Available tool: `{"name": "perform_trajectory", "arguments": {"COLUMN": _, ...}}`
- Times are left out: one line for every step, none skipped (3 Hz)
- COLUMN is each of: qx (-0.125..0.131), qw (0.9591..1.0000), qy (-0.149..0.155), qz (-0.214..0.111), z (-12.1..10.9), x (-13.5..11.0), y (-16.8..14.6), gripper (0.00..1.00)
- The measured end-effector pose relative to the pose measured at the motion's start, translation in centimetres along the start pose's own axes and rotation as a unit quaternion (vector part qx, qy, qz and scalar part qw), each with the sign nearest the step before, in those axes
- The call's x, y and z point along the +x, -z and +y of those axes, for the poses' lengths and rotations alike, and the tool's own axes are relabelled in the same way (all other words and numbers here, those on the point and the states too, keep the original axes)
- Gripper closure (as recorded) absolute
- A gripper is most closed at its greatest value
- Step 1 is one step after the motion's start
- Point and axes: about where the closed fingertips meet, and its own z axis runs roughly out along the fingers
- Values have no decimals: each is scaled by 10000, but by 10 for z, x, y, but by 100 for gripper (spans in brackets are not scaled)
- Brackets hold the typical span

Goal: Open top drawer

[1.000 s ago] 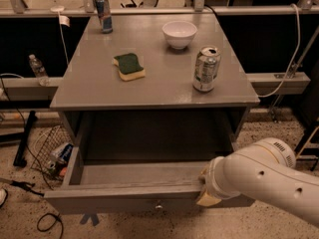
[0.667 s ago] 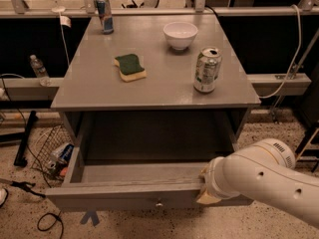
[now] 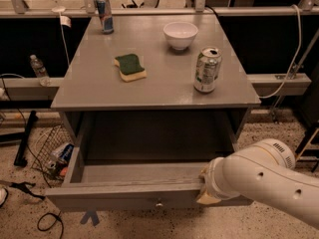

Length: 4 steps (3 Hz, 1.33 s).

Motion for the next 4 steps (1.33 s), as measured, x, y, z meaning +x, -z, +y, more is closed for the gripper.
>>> {"name": "perform_trajectory", "arguments": {"qx": 4, "qw": 10000, "qy": 10, "qz": 2, "z": 0, "x": 0, "y": 1, "gripper": 29}}
{"name": "perform_trajectory", "arguments": {"qx": 10, "qw": 10000, "qy": 23, "qz": 6, "z": 0, "x": -1, "y": 1, "gripper": 1}}
{"name": "perform_trajectory", "arguments": {"qx": 11, "qw": 10000, "qy": 25, "qz": 6, "z": 0, "x": -1, "y": 1, "gripper": 0}}
{"name": "perform_trajectory", "arguments": {"qx": 84, "qw": 9999, "qy": 66, "qz": -29, "z": -12, "x": 3, "y": 21, "gripper": 0}}
